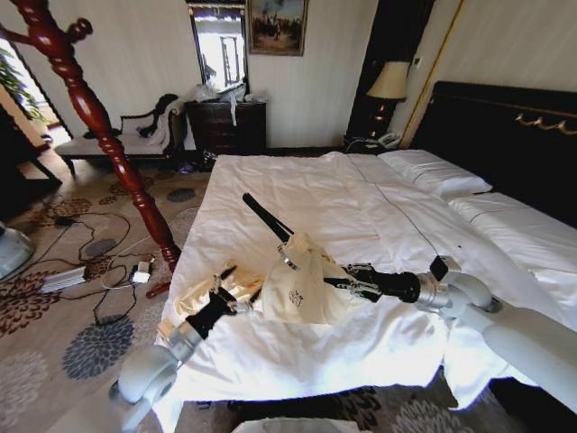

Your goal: Pick up the clothes from the bed and hang them on the clothes hanger.

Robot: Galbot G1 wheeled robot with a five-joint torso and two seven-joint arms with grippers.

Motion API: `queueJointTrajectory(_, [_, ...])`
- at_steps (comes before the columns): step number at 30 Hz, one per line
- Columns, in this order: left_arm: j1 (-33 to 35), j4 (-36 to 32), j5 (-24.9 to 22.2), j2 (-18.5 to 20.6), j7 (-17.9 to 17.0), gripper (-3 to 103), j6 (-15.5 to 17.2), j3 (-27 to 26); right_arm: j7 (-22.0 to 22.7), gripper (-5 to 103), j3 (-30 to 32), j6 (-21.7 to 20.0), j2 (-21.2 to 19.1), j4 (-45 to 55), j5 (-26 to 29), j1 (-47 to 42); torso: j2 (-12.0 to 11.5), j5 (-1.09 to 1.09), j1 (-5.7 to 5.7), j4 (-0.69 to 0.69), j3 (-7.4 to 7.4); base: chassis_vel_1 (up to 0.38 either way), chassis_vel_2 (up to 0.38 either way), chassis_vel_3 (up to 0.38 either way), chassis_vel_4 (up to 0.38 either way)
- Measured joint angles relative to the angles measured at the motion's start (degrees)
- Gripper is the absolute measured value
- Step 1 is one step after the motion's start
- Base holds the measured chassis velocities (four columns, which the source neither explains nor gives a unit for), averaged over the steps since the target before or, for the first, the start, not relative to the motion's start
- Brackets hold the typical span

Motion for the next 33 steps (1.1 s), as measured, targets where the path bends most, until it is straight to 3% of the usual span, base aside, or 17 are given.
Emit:
queueJointTrajectory(2, [-0.4, 0.1, -0.6, -0.5, -0.6, 100, 0.1, 0.0, -0.1, 22, 0.0, 0.1, 0.1, 0.0, -0.3, -0.1, 0.0, 0.00, 0.00, 0.00, 0.00, 0.000, 0.000, 0.000, 0.000])
queueJointTrajectory(5, [-4.3, 0.5, -7.3, -2.6, -3.7, 100, 2.1, -1.5, -1.1, 22, -0.1, 0.5, 0.7, -0.7, -4.0, -0.8, 0.0, -0.02, 0.00, -0.01, 0.00, 0.000, 0.000, 0.000, 0.000])
queueJointTrajectory(7, [-5.1, 0.5, -7.7, -2.5, -3.9, 100, 2.4, -1.9, -1.4, 22, -0.2, 0.6, 0.9, -1.1, -5.0, -0.8, 0.0, -0.02, 0.00, -0.01, 0.00, 0.000, 0.000, 0.000, 0.000])
queueJointTrajectory(10, [-10.7, 2.3, 1.7, 1.3, -3.5, 100, 1.8, -4.8, -3.0, 22, -0.6, 1.1, 2.2, -3.5, -9.6, -1.0, 0.0, 0.00, 0.00, -0.03, 0.00, 0.000, 0.000, 0.000, 0.000])
queueJointTrajectory(11, [-10.7, 2.3, 1.7, 1.3, -3.5, 100, 1.8, -4.8, -3.0, 22, -0.6, 1.1, 2.2, -3.5, -9.6, -1.0, 0.0, 0.00, 0.00, -0.03, 0.00, 0.000, 0.000, 0.000, 0.000])
queueJointTrajectory(13, [-13.0, 4.7, 11.9, 5.1, -2.2, 100, -0.7, -6.6, -3.5, 22, -0.8, 1.2, 3.1, -4.4, -10.7, -1.1, 0.0, 0.01, 0.02, -0.03, 0.00, 0.000, 0.000, 0.000, 0.000])
queueJointTrajectory(14, [-13.3, 5.4, 14.5, 6.5, -1.8, 100, -1.6, -7.0, -3.5, 22, -0.7, 1.2, 3.3, -4.6, -10.8, -1.1, 0.0, 0.01, 0.02, -0.02, 0.00, 0.000, 0.000, 0.000, 0.000])
queueJointTrajectory(20, [-14.8, 5.9, 21.4, 11.9, 0.4, 100, -5.9, -6.5, -4.2, 22, -0.3, 1.2, 3.6, -5.5, -11.7, -0.8, 0.0, -0.02, 0.01, 0.01, 0.00, 0.000, 0.000, 0.000, 0.000])
queueJointTrajectory(21, [-15.5, 5.7, 22.2, 12.5, 1.1, 100, -6.6, -6.1, -4.4, 22, -0.3, 1.2, 3.6, -5.6, -11.9, -0.8, 0.0, -0.02, 0.01, 0.01, 0.00, 0.000, 0.000, 0.000, 0.000])
queueJointTrajectory(24, [-20.5, 5.4, 24.6, 16.8, 7.4, 100, -11.5, -3.4, -6.5, 22, -0.2, 0.2, 2.6, -5.8, -13.8, -0.9, 0.0, -0.01, 0.01, -0.03, 0.00, 0.000, 0.000, 0.000, 0.000])
queueJointTrajectory(26, [-21.0, 5.3, 24.6, 17.3, 8.2, 100, -12.0, -3.1, -7.0, 22, -0.3, 0.0, 2.5, -5.9, -14.2, -0.8, 0.0, -0.01, 0.01, -0.03, 0.00, 0.000, 0.000, 0.000, 0.000])
queueJointTrajectory(28, [-23.8, 4.8, 21.5, 21.0, 14.2, 100, -13.9, -1.3, -10.3, 22, -0.4, -1.2, 2.1, -7.0, -17.1, 0.0, 0.0, 0.00, 0.01, -0.01, 0.00, 0.000, 0.000, 0.000, 0.000])
queueJointTrajectory(30, [-24.3, 4.7, 20.2, 21.8, 15.7, 100, -14.1, -0.8, -10.7, 22, -0.5, -1.4, 2.1, -7.1, -17.5, 0.2, 0.0, 0.01, 0.01, -0.01, 0.00, 0.000, 0.000, 0.000, 0.000])
queueJointTrajectory(32, [-27.7, 4.5, 16.2, 24.3, 20.4, 100, -14.2, 4.1, -13.1, 22, -0.6, -2.3, 2.0, -7.5, -19.0, 0.8, 0.0, 0.01, 0.01, -0.01, 0.00, 0.000, 0.000, 0.000, 0.000])
queueJointTrajectory(33, [-28.5, 4.5, 15.9, 24.6, 21.1, 100, -14.2, 5.5, -13.4, 22, -0.6, -2.4, 2.0, -7.5, -19.0, 0.9, 0.0, 0.00, 0.01, -0.01, 0.00, 0.000, 0.000, 0.000, 0.000])
